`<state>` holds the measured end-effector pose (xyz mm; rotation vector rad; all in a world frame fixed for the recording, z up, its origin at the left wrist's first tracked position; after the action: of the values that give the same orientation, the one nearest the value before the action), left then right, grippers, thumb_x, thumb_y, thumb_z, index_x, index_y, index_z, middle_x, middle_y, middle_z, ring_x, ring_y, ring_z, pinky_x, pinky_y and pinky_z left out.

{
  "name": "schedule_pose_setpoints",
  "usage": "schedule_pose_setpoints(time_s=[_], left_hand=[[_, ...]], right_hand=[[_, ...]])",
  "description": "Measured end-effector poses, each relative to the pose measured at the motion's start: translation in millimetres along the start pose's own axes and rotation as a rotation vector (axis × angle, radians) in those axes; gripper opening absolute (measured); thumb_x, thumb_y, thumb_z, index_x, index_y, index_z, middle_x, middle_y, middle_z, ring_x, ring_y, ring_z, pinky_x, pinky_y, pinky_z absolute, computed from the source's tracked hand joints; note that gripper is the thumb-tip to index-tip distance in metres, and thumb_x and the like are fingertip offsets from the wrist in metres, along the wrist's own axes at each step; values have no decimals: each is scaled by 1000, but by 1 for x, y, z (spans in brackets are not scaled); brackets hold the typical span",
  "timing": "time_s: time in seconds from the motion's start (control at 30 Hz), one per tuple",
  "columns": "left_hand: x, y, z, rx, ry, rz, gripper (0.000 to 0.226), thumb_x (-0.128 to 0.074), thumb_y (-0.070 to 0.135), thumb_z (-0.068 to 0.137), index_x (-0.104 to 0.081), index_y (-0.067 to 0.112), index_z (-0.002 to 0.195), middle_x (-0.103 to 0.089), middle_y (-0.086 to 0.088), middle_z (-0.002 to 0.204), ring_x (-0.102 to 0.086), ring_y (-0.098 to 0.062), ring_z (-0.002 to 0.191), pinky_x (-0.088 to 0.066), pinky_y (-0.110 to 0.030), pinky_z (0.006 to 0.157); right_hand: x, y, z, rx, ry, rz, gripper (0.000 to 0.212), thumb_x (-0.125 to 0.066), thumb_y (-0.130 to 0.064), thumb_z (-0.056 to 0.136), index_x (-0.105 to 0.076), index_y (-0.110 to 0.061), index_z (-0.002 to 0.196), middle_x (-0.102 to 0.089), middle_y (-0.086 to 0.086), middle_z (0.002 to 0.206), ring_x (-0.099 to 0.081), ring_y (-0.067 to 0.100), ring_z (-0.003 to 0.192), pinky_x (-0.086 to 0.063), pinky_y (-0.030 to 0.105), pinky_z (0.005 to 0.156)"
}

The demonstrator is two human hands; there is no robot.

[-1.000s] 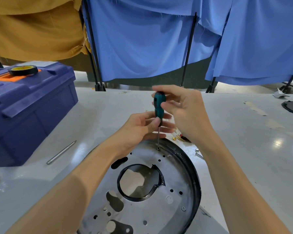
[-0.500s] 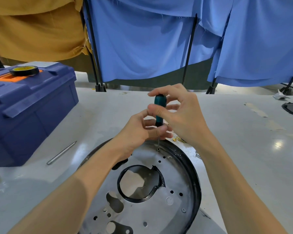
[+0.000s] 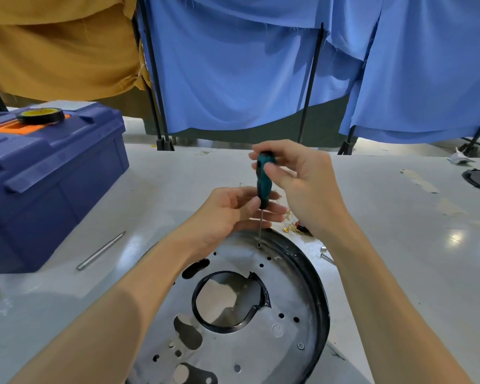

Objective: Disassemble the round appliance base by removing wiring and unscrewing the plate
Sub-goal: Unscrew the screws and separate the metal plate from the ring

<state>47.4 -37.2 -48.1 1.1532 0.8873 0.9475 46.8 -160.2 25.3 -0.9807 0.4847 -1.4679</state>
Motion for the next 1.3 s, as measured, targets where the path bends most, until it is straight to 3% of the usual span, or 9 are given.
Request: schedule_pose_setpoints(time_s=[0.1, 0.27, 0.43, 0.57, 0.73, 0.9, 1.03, 1.17, 1.3], left_hand=[[0, 1, 0, -22, 54, 42, 26, -61, 13, 91, -60, 8, 117, -74, -13, 102, -72, -30, 94, -57, -29, 80], [0, 0, 0, 0, 13, 30, 24, -50, 14, 98, -62, 6, 116, -73, -13, 106, -70, -28, 100, -56, -32, 86], [-1, 3, 0, -25, 82, 56, 33, -68, 19, 82, -62, 12, 114, -75, -11, 99, -73, -29, 90, -57, -26, 76], [0, 2, -1, -2, 45, 30, 21, -53, 15, 95, -62, 9, 114, -74, -12, 103, -71, -29, 96, -58, -31, 81], [-1, 3, 0, -11, 88, 61, 29, -65, 13, 88, -60, 11, 116, -74, -12, 100, -72, -31, 91, -58, -28, 78], [-2, 0, 0, 5, 70, 57, 19, -52, 14, 96, -64, 10, 111, -75, -11, 99, -72, -28, 93, -57, -27, 80], [0, 3, 0, -7, 140, 77, 37, -73, 17, 78, -58, 9, 111, -76, -6, 90, -73, -28, 85, -58, -27, 75], [7, 5, -2, -8, 191, 293, 42, -82, 17, 69, -59, 16, 104, -75, -4, 90, -72, -17, 87, -55, -27, 82], [10, 3, -2, 0, 180, 680, 25, -88, 14, 63, -66, 20, 73, -70, 1, 72, -62, -8, 64, -51, -21, 64]], right_hand=[[-3, 0, -2, 20, -6, -100, 24, -76, -22, 80, -69, -29, 101, -59, -4, 109, -59, 6, 96, -50, 18, 79], [2, 2, 1, -6, 16, -15, 41, -63, 7, 84, -66, -24, 111, -68, 0, 102, -64, 10, 96, -54, 24, 86], [-8, 3, -3, -19, -20, -116, 35, -77, -22, 79, -66, -23, 112, -61, -2, 103, -60, 13, 93, -54, 28, 80], [-1, 6, 1, -64, 44, -28, 32, -68, 0, 84, -65, -12, 113, -68, 2, 101, -65, 17, 95, -56, 38, 86], [-3, 6, -1, -37, 23, -129, 29, -76, -23, 80, -68, -23, 108, -61, -3, 105, -60, 9, 95, -52, 22, 78], [2, 7, 1, -51, 67, -34, 34, -72, -10, 84, -62, -21, 115, -69, -3, 96, -64, 11, 93, -55, 26, 82], [-3, 7, -1, -37, 40, -135, 39, -76, -21, 81, -65, -25, 117, -61, -2, 105, -61, 12, 95, -55, 27, 82], [5, 3, 1, -5, 87, -53, 34, -64, 0, 87, -64, -17, 116, -67, 5, 97, -66, 20, 90, -57, 34, 84], [31, -8, 3, 106, 232, 97, 29, -48, 3, 96, -66, -16, 109, -55, 21, 99, -62, 19, 74, -59, 30, 70]])
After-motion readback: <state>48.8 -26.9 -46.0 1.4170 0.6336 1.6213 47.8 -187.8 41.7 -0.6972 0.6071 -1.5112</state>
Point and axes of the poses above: each hand's wrist, its own z-axis towards the middle knuckle, its own x-axis out of the back of the hand, y = z × x, the point moved 5 cm from there along z, towards the middle knuckle
